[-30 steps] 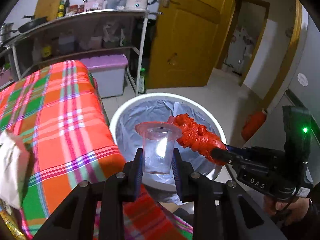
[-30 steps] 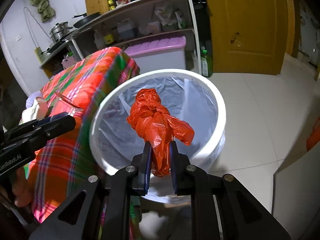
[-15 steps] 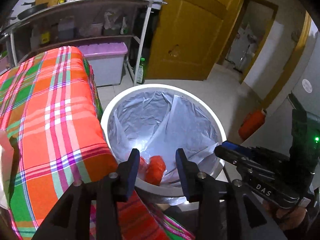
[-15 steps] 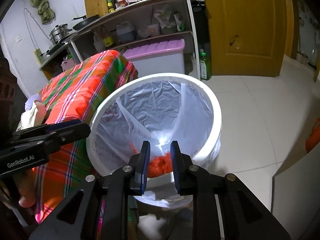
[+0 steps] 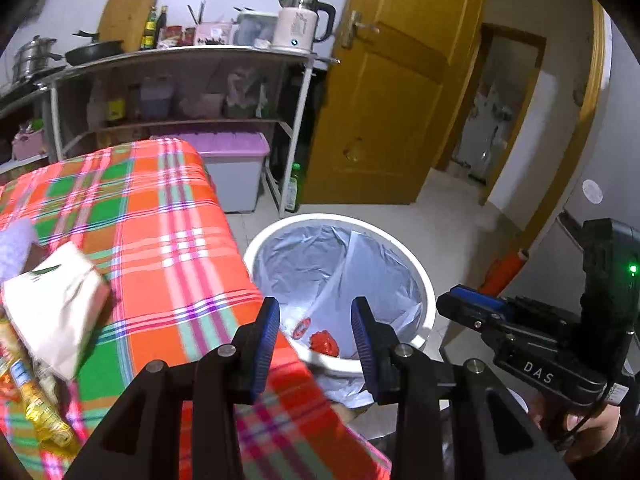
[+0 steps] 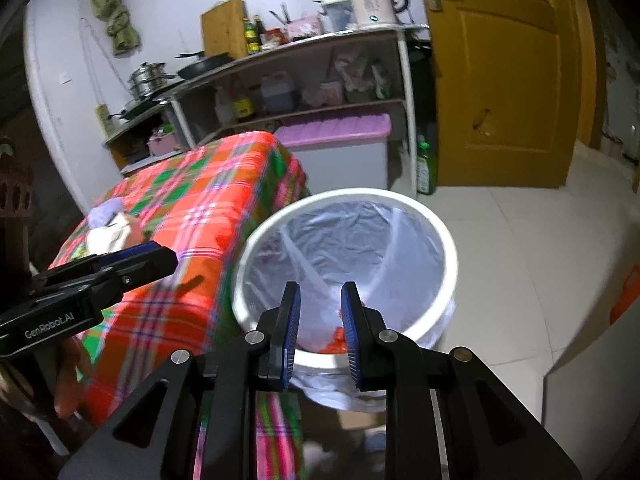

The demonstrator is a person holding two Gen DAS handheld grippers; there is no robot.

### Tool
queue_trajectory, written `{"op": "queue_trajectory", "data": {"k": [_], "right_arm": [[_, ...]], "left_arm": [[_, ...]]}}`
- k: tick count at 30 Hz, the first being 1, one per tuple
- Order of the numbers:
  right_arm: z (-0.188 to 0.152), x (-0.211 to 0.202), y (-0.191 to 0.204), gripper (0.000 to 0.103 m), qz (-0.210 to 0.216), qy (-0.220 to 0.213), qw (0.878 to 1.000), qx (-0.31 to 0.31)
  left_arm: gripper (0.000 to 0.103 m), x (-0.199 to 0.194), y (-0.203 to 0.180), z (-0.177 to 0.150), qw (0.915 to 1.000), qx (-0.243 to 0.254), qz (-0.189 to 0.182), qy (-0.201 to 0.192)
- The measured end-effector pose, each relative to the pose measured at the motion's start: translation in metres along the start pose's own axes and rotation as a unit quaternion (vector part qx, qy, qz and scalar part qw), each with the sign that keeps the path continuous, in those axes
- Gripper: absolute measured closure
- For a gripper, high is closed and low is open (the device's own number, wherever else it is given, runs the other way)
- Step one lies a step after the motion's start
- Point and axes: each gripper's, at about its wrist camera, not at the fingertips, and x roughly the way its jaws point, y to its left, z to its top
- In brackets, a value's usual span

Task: Collect trash
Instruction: 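Open the right gripper to drop the red bag into the bin, then return both tools to the table and grasp the gold snack wrapper with the left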

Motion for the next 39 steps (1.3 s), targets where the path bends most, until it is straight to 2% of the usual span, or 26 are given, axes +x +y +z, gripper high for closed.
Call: {"op": "queue_trajectory", "data": {"k": [13,22,24,26,27,39], "right_arm": [[-0.002,-0.017,0.074,0.078,0.056,-0.005,0.996,-0.064],[-0.002,-0.007,0.112,0.078,0.083,0.006,0.992,-0.095],[-0.001,-0.004,0.119,0.075,0.091,0.008,0.991,-0.100],[0.000,0.000,0.126,0.061,0.100,0.010,0.989,-0.108],[0.000,0.002,0.129,0.060,0.102,0.010,0.988,-0.112],[0.002,0.019,0.140,0.059,0.109,0.019,0.986,-0.125]], "left_arm": [[0.066,-0.073,0.043,-0.028,0.9961,-0.023,0.073,-0.042],[0.066,-0.107,0.093,-0.044,0.9867,-0.078,0.130,-0.058],[0.064,-0.109,0.104,-0.048,0.9847,-0.090,0.138,-0.056],[0.056,-0.111,0.115,-0.051,0.9822,-0.105,0.146,-0.056],[0.055,-0.111,0.120,-0.052,0.9811,-0.113,0.147,-0.056],[0.055,-0.079,0.152,-0.061,0.9718,-0.173,0.159,-0.016]]}}
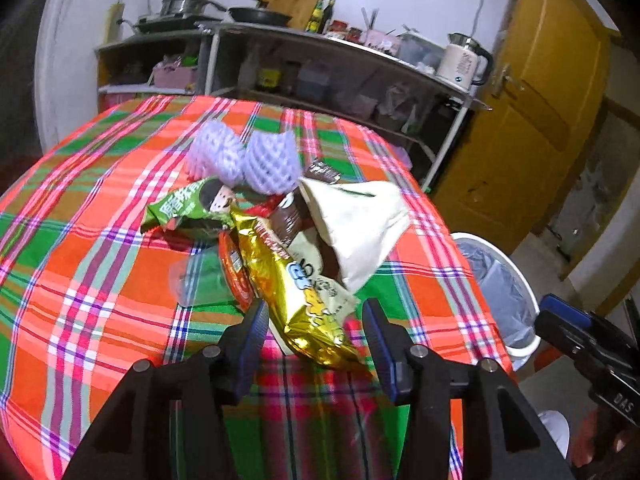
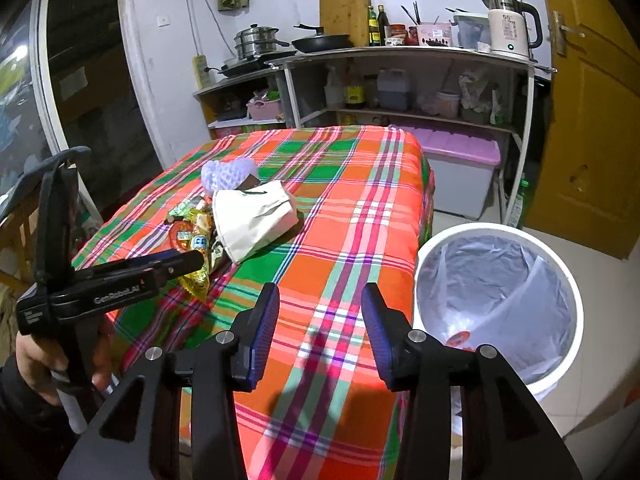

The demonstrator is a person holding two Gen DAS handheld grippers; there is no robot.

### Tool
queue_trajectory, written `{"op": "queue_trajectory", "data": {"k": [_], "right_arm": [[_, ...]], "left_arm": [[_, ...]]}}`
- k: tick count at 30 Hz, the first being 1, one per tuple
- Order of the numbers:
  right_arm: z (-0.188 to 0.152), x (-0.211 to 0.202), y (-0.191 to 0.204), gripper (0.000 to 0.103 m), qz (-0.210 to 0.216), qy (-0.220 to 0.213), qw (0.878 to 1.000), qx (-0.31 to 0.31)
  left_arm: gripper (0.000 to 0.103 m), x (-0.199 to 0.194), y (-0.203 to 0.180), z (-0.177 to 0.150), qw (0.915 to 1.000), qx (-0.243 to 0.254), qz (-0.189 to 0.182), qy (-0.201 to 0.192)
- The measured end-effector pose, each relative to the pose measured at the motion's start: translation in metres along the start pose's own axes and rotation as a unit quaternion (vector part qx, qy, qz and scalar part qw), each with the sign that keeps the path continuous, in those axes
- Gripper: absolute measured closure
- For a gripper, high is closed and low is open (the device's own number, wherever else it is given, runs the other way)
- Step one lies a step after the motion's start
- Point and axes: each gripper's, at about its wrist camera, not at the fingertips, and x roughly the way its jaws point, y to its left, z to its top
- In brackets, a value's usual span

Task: Collect trash
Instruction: 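Return both tools to the table and grasp the gold snack wrapper with the left, then grasp the white paper bag with the right gripper while the left holds the gold wrapper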

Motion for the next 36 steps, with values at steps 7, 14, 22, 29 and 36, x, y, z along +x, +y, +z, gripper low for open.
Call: {"op": "queue_trajectory", "data": {"k": [7,14,22,29,36], "right_arm": [[0.008,0.009,-0.003,0.056,0.005,-0.005,1.000,0.000],[0.020,0.027,0.003,0.056,0.014,0.000,1.000,-0.008],[0.031,0.054,0.019,0.054,0.031,0.012,0.999,-0.030],[0.047,0.080,0.026,0.050,0.045,0.024,0.999,-0.018],[0.071,0.104,0.032,0.050,0.045,0.025,0.999,-0.009]], "left_arm": [[0.055,0.017,0.005,0.006,0.9996,-0.020,0.016,0.015],[0.062,0.024,0.005,0.008,0.9993,-0.004,0.031,0.019],[0.078,0.013,0.013,0.004,0.9998,-0.001,0.012,0.019],[0.080,0.005,0.021,0.000,0.9999,0.005,-0.008,0.011],[0.080,0.000,0.024,0.000,0.9997,0.014,-0.018,0.002]]}}
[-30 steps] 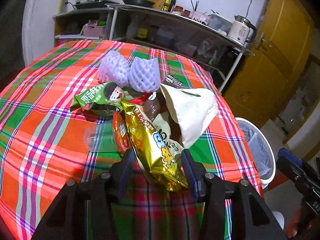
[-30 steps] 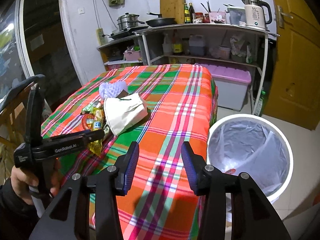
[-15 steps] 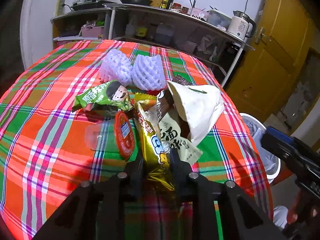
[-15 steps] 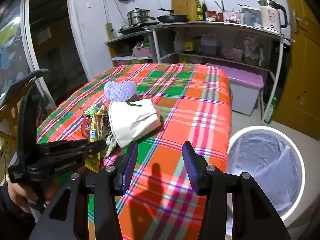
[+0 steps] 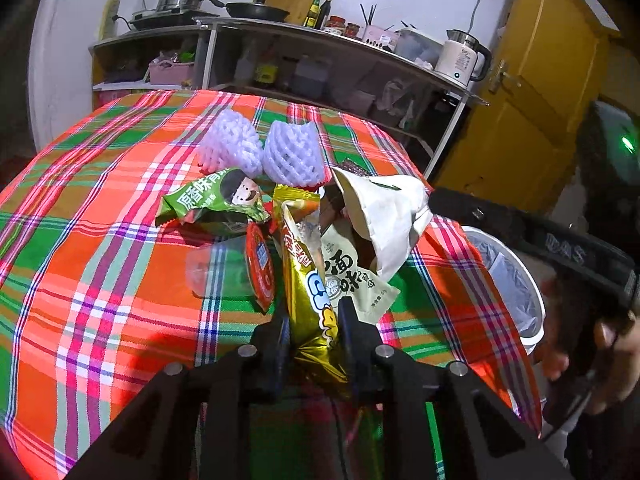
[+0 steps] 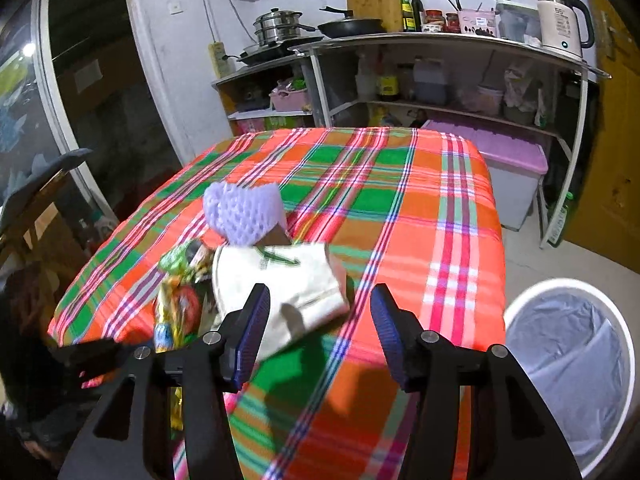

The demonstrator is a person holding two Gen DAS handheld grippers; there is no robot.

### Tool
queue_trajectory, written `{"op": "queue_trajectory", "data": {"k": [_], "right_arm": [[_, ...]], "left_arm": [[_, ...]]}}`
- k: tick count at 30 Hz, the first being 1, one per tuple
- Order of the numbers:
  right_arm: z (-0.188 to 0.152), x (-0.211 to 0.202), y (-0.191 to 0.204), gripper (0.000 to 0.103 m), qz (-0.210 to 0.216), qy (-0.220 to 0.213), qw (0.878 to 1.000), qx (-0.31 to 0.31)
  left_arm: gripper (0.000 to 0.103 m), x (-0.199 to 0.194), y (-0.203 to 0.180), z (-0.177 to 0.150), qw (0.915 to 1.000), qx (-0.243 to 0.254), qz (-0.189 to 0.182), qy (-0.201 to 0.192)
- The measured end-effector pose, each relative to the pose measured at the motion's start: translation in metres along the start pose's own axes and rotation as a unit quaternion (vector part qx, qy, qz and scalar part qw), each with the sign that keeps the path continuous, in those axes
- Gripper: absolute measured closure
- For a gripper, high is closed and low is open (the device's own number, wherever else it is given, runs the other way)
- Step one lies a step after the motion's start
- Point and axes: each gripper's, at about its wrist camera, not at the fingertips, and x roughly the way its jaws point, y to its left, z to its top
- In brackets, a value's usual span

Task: Collect trash
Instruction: 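Grasp the white paper bag with the right gripper while the left holds the gold wrapper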

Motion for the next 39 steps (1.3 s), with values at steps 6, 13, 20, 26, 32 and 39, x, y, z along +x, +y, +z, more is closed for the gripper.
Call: {"op": "queue_trajectory", "data": {"k": [6,13,20,26,32,39], "right_arm": [[0.011,0.020,-0.004,0.052,0.033,0.029,0.999,0.016],[0.001,0.012,0.002,0.080,0.038,0.037,0.999,0.002],[-0.020,-0.007,0.003,0.081,0.044,0.050,0.998,0.002],[-0.041,-0.025,0.005,0.081,0.055,0.069,0.996,-0.010],[-0.042,-0.036,0.000,0.055,0.034,0.047,0.998,-0.034],[-0.035,-0.037,0.005,0.055,0.054,0.041,0.994,-0.089]], "left_arm": [[0.080,-0.002,0.001,0.000,1.0000,0.004,-0.003,-0.001],[0.080,-0.003,-0.001,-0.001,1.0000,0.005,-0.003,-0.002],[0.080,-0.014,-0.003,-0.001,0.9999,0.009,0.001,-0.009],[0.080,-0.020,-0.005,-0.003,0.9999,0.010,0.002,-0.012],[0.080,-0.023,-0.007,-0.004,0.9998,0.013,0.001,-0.012],[0.080,-0.026,-0.008,-0.004,0.9998,0.015,0.001,-0.011]]}}
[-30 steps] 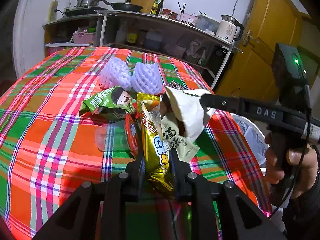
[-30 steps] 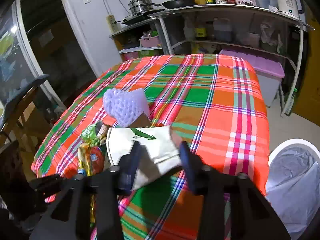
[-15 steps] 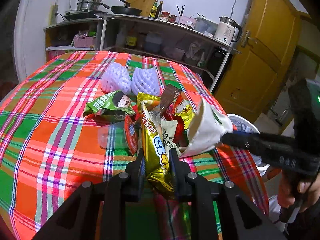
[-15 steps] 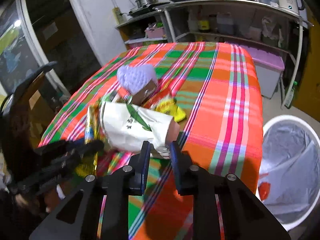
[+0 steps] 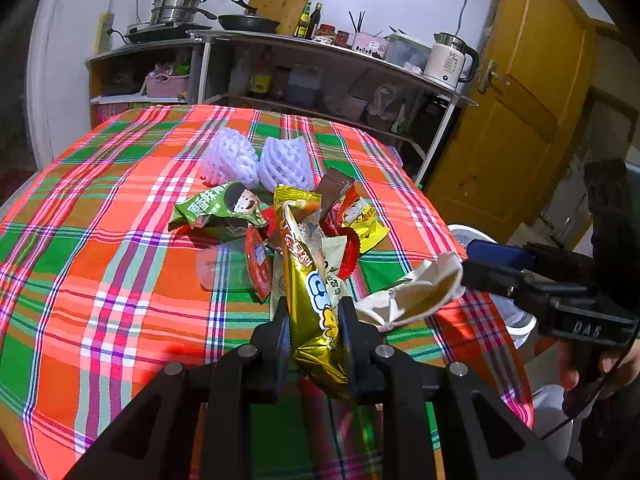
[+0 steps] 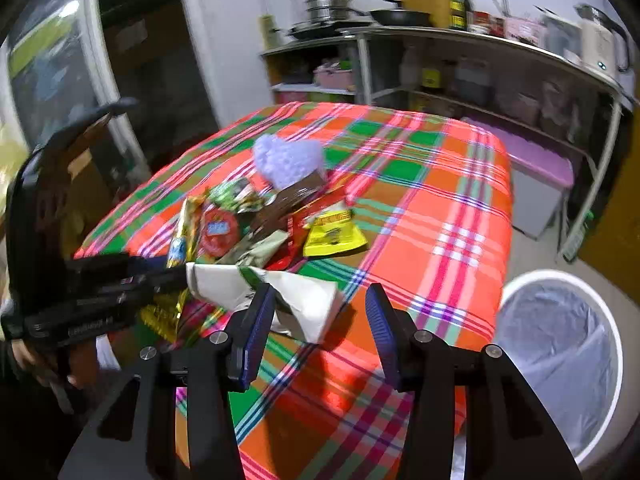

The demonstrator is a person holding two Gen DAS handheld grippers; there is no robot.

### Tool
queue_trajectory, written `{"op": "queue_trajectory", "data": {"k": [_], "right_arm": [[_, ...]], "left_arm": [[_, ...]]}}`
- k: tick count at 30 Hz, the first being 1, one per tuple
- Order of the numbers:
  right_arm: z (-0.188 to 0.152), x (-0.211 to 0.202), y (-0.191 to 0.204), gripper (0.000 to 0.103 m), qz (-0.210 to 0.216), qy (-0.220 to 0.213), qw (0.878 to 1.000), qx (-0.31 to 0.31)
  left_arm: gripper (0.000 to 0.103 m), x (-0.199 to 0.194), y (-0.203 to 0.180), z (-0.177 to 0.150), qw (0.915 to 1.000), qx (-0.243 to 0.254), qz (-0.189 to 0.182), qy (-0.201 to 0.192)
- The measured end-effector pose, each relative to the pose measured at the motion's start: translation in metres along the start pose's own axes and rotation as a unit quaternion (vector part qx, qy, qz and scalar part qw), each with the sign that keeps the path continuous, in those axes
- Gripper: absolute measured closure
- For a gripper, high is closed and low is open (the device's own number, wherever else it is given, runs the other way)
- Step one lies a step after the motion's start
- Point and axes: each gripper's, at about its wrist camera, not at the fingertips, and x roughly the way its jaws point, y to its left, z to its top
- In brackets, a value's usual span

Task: Collect trash
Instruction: 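Grasp the white paper bag with the right gripper while the left holds the gold wrapper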

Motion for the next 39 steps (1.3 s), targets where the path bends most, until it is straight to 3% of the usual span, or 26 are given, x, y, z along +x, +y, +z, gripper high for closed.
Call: {"op": "queue_trajectory", "data": {"k": [7,14,24,34,36,38,39], "right_arm": [[-0.008,0.010,0.010,0.055,0.002,0.027,0.999,-0.022],[-0.025,-0.005,-0.002,0.055,-0.001,0.027,0.997,0.078],[-0.045,-0.007,-0.002,0.055,0.068,0.036,0.969,0.237],[-0.042,0.011,0.001,0.055,0.082,0.042,0.951,0.294],[-0.038,0.012,0.003,0.065,0.073,0.039,0.954,0.289],[-0.035,0.016,0.005,0.086,0.069,0.042,0.955,0.286],[-0.034,0.017,0.005,0.089,0.064,0.043,0.956,0.283]], "left_arm": [[0.080,-0.001,0.002,-0.001,1.0000,-0.002,0.001,0.002],[0.080,-0.006,0.003,-0.004,1.0000,-0.005,0.000,-0.002],[0.080,-0.020,0.000,-0.012,0.9999,-0.001,-0.007,-0.009],[0.080,-0.031,0.006,-0.019,0.9999,-0.002,-0.012,-0.012],[0.080,-0.031,0.006,-0.020,0.9999,-0.002,-0.013,-0.011],[0.080,-0.032,0.006,-0.021,0.9998,0.000,-0.015,-0.010],[0.080,-0.031,0.005,-0.021,0.9998,0.000,-0.015,-0.009]]}}
